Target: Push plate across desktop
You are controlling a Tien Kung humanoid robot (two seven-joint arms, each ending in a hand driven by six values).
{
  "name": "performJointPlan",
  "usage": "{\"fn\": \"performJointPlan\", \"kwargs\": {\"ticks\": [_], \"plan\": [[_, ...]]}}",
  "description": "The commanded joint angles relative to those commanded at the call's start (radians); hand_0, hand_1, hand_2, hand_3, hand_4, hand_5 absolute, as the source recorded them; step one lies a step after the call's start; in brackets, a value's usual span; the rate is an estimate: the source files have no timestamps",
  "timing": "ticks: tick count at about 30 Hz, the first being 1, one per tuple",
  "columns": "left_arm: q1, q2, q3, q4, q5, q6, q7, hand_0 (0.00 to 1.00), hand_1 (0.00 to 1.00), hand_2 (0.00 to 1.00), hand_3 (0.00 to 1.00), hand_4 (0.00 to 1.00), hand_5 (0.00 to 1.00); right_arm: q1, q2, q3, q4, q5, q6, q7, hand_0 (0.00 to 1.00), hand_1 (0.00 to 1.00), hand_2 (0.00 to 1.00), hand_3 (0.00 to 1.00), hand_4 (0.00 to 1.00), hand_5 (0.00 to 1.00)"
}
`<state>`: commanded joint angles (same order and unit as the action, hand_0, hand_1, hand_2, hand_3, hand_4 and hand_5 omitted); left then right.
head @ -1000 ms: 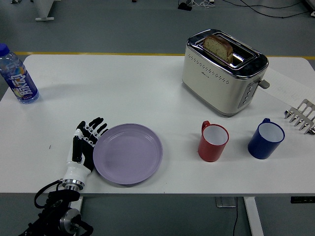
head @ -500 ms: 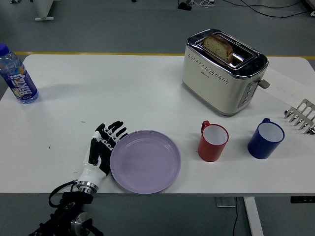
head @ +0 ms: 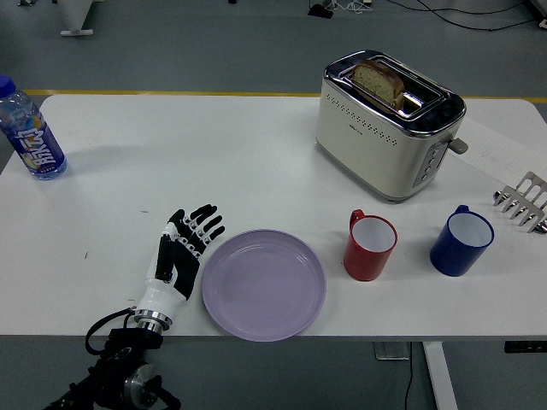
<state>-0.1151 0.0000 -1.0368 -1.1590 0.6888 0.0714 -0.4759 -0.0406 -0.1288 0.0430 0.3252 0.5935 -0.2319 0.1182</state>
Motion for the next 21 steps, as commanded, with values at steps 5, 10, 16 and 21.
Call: {"fn": "performJointPlan", "kwargs": {"ticks": [5, 10, 16, 21], "plan": [[0.003, 0.000, -0.087, -0.011, 0.034, 0.018, 0.003, 0.755, 0.789, 0.795, 0.664, 0.467, 0.998, -0.001, 0.000, -0.001, 0.000, 0.001, 0.000, 0.000, 0.573, 0.559, 0.680, 0.592, 0.397, 0.406], [0.008, 0.006, -0.206, -0.030, 0.107, 0.024, 0.052, 0.740, 0.764, 0.773, 0.649, 0.464, 0.998, 0.000, 0.000, -0.001, 0.000, 0.001, 0.000, 0.000, 0.573, 0.559, 0.680, 0.591, 0.397, 0.405], [0.016, 0.112, -0.314, -0.068, 0.101, -0.055, 0.164, 0.735, 0.750, 0.746, 0.641, 0.462, 0.998, -0.001, -0.001, 0.003, 0.000, -0.001, -0.001, -0.001, 0.573, 0.559, 0.680, 0.590, 0.398, 0.404], [0.029, 0.221, -0.406, -0.097, 0.069, -0.146, 0.279, 0.737, 0.749, 0.737, 0.642, 0.461, 0.998, -0.005, -0.002, 0.007, 0.001, -0.002, -0.002, -0.001, 0.573, 0.559, 0.679, 0.590, 0.398, 0.404]]}}
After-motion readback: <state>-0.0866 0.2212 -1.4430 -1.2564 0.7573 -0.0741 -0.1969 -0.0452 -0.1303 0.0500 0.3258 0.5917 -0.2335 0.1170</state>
